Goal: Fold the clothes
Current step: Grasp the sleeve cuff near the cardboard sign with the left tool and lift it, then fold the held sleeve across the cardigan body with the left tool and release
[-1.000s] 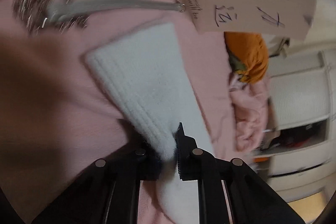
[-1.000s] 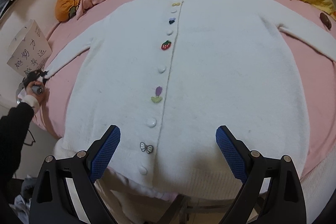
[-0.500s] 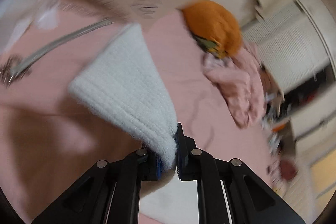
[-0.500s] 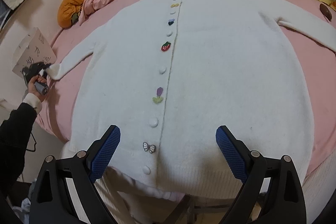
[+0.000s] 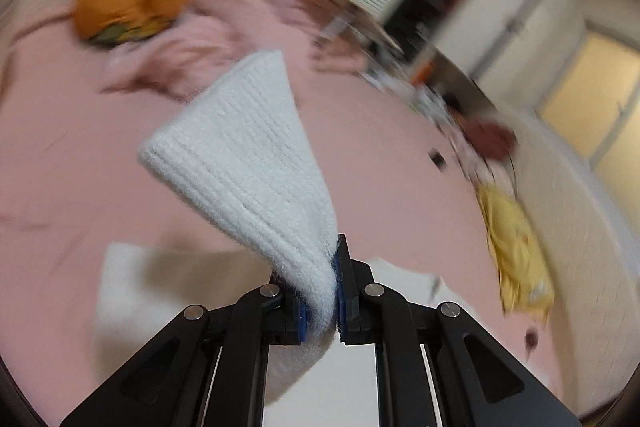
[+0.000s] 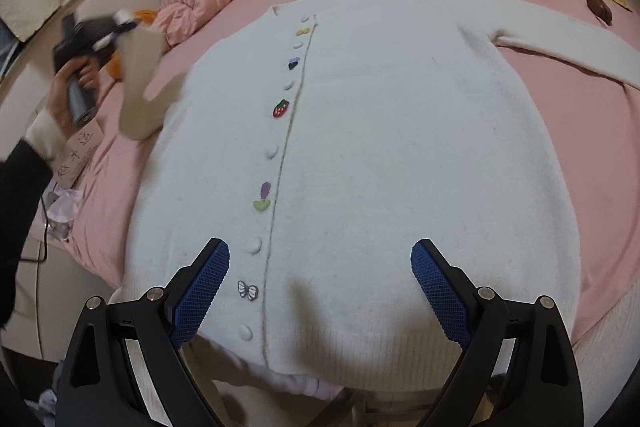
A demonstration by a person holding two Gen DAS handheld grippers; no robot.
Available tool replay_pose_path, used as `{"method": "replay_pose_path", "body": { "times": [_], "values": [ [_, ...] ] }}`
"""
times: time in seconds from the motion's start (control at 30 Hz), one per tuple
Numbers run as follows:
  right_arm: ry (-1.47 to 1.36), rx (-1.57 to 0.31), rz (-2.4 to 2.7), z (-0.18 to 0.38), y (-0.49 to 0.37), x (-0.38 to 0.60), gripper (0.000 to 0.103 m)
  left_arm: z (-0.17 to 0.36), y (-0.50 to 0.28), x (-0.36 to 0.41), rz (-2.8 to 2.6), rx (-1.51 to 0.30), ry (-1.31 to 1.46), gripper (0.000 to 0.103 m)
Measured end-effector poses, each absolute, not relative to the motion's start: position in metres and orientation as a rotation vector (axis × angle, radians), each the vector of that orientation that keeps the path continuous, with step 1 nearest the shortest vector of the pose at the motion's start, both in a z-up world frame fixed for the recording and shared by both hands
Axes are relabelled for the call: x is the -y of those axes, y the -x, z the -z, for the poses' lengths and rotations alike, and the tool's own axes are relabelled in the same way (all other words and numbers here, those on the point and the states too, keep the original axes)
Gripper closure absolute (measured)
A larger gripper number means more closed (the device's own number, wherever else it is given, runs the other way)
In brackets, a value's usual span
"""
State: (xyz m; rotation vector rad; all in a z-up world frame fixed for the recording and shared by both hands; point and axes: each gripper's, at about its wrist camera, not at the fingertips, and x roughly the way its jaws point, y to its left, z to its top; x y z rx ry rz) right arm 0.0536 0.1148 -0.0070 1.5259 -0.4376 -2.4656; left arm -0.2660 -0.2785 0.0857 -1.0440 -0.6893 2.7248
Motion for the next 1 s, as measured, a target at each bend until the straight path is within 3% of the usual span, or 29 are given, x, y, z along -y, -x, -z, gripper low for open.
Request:
{"method": "replay_pose_path", "body": {
  "times": [0.37, 0.73, 1.0],
  "values": [
    [-1.415, 0.562, 2.469, 0.004, -0.060, -0.146, 0.011, -0.079, 0.267, 0.083, -2.592, 0.253, 1.121, 0.092],
    [-1.381, 0.702, 2.421, 0.006, -0.060, -0.170, 0.011, 0.021, 0.233, -0.086, -2.414, -0.432, 1.288, 0.092],
    [-1.394, 0.733, 2.379, 0.010, -0.056, -0.167, 0.011, 0.017, 0.208, -0.116, -2.387, -0.366, 1.216, 0.092]
  ]
}}
